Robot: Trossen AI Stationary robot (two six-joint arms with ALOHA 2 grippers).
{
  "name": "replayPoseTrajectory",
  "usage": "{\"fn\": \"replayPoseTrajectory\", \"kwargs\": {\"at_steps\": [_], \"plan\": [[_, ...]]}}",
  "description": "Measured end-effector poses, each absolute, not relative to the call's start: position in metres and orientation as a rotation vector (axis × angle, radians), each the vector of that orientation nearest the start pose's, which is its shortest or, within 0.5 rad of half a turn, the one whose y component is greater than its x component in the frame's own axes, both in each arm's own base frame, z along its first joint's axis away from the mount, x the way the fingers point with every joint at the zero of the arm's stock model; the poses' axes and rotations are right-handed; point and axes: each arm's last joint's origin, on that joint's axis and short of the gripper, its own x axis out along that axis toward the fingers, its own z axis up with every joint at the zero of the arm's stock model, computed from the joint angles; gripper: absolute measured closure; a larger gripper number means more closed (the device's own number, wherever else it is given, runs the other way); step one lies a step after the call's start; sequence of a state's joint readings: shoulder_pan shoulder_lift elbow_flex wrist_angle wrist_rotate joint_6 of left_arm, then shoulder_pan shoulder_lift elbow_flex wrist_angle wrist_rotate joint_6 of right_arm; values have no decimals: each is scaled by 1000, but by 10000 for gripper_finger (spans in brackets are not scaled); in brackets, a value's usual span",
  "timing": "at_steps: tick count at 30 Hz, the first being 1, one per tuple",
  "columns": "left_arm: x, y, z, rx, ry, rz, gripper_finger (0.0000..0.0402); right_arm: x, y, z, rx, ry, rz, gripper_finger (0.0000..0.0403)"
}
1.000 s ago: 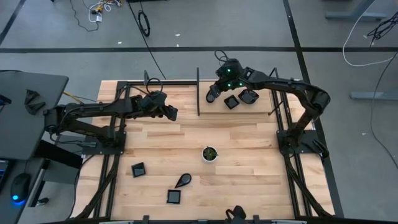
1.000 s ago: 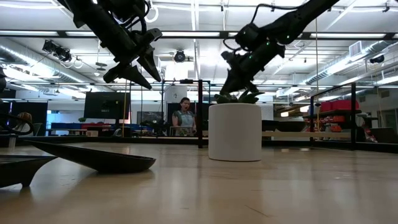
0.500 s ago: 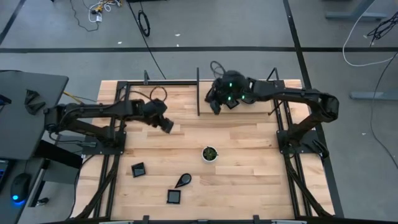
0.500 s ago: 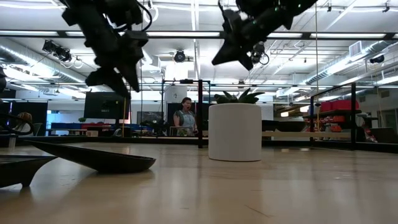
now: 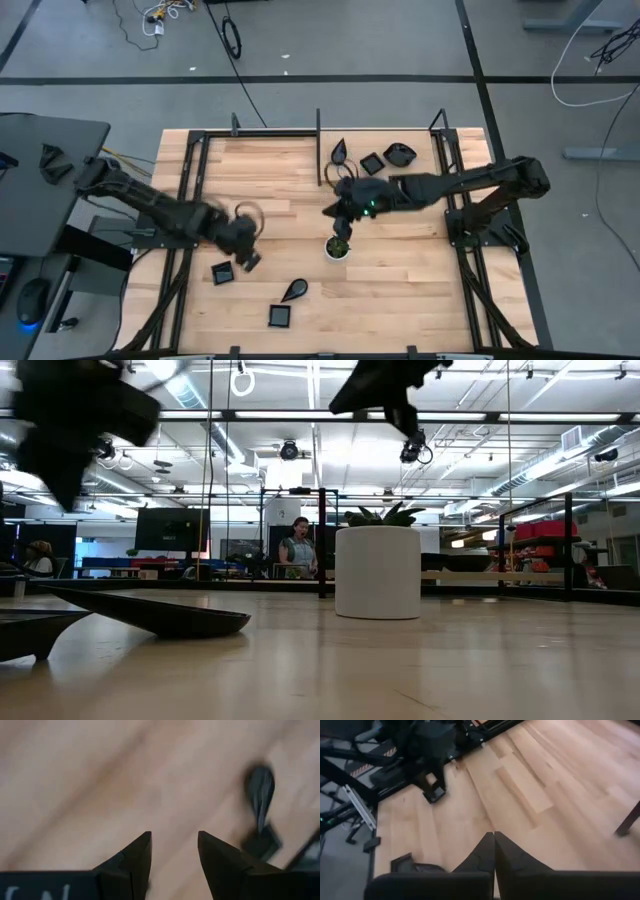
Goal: Pick & Place Mini shaped plates
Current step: Stack the square plate on top of the square plate on the shelf
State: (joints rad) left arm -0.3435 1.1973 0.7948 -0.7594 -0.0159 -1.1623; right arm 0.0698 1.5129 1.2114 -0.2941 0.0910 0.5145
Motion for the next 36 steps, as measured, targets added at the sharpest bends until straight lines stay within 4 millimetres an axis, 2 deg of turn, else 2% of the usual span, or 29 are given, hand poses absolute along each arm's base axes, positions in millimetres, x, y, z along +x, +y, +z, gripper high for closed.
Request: {"fn": "replayPoseTrajectory", "kwargs": {"at_steps": [6, 9, 12, 17, 26, 32, 36], "plan": [[160, -125, 217, -881, 1277, 447, 236, 329, 71, 298, 528, 545, -207, 399], [139, -142, 215, -945, 1316, 543, 236, 322, 94, 298, 537, 537, -202, 399], [123, -150, 212, -992, 1313, 647, 236, 317, 112, 297, 549, 522, -218, 399], [106, -150, 187, -1012, 1327, 734, 236, 310, 128, 298, 576, 475, -264, 399], [104, -143, 150, -1141, 1239, 728, 236, 312, 132, 304, 627, 404, -256, 399], [100, -138, 141, -1147, 1219, 775, 241, 313, 132, 304, 625, 396, -252, 399], [101, -137, 140, -1146, 1166, 769, 267, 313, 130, 304, 623, 395, -257, 399]]}}
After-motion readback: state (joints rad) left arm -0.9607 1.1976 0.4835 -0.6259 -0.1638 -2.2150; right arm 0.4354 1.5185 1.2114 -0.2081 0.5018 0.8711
